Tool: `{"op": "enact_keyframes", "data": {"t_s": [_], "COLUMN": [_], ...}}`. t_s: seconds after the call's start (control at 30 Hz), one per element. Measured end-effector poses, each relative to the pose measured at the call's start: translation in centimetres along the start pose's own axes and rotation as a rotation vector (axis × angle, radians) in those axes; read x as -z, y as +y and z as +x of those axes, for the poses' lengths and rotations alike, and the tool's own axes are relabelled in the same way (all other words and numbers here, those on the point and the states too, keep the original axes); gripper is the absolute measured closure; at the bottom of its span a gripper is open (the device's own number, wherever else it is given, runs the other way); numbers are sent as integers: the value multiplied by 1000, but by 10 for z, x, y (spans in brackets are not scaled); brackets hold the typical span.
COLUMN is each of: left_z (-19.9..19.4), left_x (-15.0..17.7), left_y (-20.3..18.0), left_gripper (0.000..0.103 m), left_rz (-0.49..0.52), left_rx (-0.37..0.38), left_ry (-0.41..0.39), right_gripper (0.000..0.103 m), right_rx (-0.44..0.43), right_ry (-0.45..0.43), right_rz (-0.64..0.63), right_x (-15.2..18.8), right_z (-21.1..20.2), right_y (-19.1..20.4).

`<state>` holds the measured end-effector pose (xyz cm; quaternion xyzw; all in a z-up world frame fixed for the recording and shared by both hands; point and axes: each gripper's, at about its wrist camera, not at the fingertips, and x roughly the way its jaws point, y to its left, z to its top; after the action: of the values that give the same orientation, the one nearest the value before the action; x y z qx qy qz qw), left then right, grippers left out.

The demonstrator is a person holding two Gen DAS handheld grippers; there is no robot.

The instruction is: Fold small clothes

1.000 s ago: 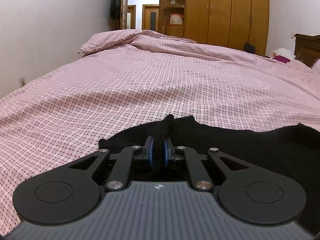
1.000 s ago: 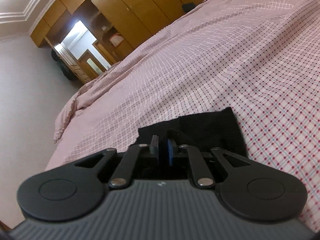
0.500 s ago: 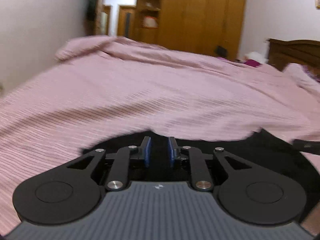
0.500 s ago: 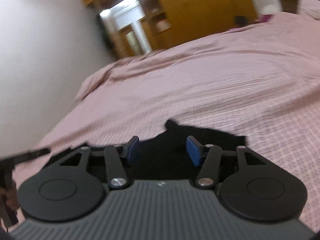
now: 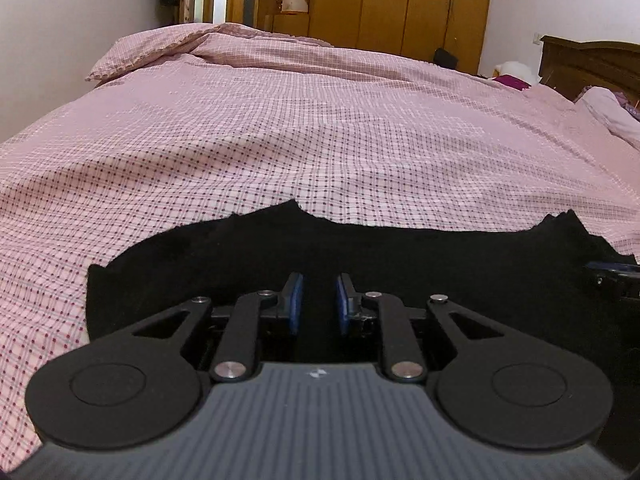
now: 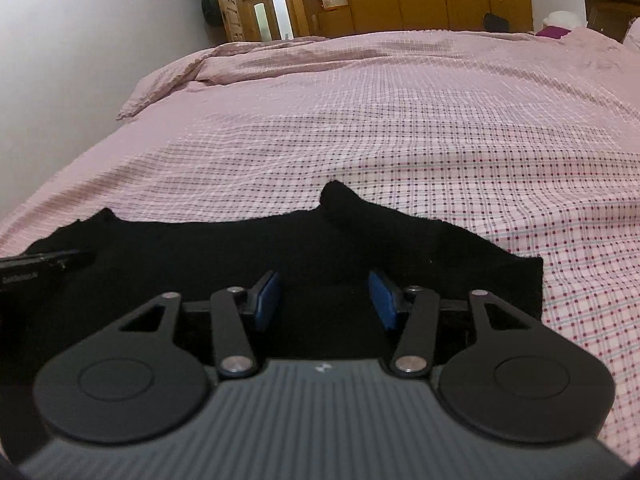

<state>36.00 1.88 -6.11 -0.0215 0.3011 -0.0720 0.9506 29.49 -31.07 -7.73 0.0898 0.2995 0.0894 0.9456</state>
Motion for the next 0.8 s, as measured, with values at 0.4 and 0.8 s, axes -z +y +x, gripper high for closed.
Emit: {"op": "enact_keyframes", "data": {"t_s": [0.4, 0.8], "left_z": [-33, -102], "left_x": [-17, -22], "left_y": [-3, -6], "left_gripper": [58, 31], "left_rz": [25, 29], "left_rx": [-28, -61], "left_ry": [62, 49], "right_gripper": [52, 37], "right_rx": [-19, 40], "right_ry": [-41, -127], "right_rz": [231, 344], "right_x": [-20, -2], "right_z": [-13, -95], "right_y": [-35, -58]}}
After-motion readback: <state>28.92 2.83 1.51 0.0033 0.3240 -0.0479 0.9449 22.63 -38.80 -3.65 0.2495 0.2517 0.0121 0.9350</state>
